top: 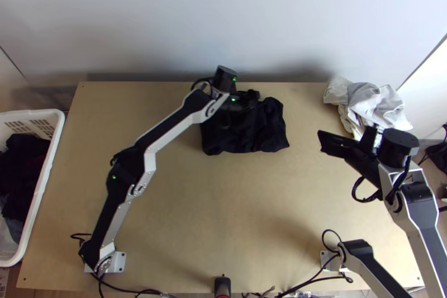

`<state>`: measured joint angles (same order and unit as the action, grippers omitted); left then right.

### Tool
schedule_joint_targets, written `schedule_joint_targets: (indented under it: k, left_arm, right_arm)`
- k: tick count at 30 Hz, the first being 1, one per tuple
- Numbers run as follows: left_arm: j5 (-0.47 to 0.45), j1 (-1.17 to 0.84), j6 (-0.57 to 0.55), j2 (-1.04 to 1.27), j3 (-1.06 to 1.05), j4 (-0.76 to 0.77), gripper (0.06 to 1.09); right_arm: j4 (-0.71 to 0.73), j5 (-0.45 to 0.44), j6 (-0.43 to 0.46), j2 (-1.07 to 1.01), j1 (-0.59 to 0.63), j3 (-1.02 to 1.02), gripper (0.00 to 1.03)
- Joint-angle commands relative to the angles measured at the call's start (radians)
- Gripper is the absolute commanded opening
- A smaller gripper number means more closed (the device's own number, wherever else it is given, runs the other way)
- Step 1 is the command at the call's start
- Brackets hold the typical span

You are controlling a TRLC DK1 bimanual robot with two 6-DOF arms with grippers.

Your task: Fold the t-shirt

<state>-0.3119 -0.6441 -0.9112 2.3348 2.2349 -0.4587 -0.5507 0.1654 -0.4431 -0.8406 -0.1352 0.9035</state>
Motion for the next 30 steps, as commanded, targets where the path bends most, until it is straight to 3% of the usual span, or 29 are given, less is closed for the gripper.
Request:
schedule_joint_targets:
  k: [1, 10, 14, 15, 18, 19, 30]
  left_arm:
    - [0.002, -0.043, -0.135, 0.080, 0.023, 0.221, 0.09]
    - [0.010, -0.092, -0.374, 0.215, 0.055, 0.476, 0.09]
    - [0.030, -0.124, -0.394, 0.258, 0.081, 0.522, 0.10]
    - [0.031, -0.134, -0.402, 0.264, 0.081, 0.522, 0.20]
    - [0.031, -0.149, -0.442, 0.281, 0.081, 0.511, 0.90]
    - [0.034, -0.150, -0.446, 0.285, 0.083, 0.505, 1.05]
    - [0.071, -0.134, -0.466, 0.162, 0.109, 0.476, 1.05]
  right_arm:
    - [0.011, 0.010, -0.013, 0.048, 0.000, -0.083, 0.97]
    - [0.031, 0.031, -0.031, 0.092, 0.005, -0.175, 0.97]
    - [0.032, 0.034, -0.031, 0.094, 0.000, -0.181, 0.97]
    - [0.032, 0.034, -0.029, 0.094, -0.001, -0.181, 0.97]
    - [0.037, 0.039, -0.029, 0.094, -0.009, -0.184, 0.97]
    - [0.040, 0.042, -0.031, 0.092, -0.010, -0.187, 0.97]
    - [0.075, 0.091, -0.082, 0.094, -0.021, -0.207, 0.98]
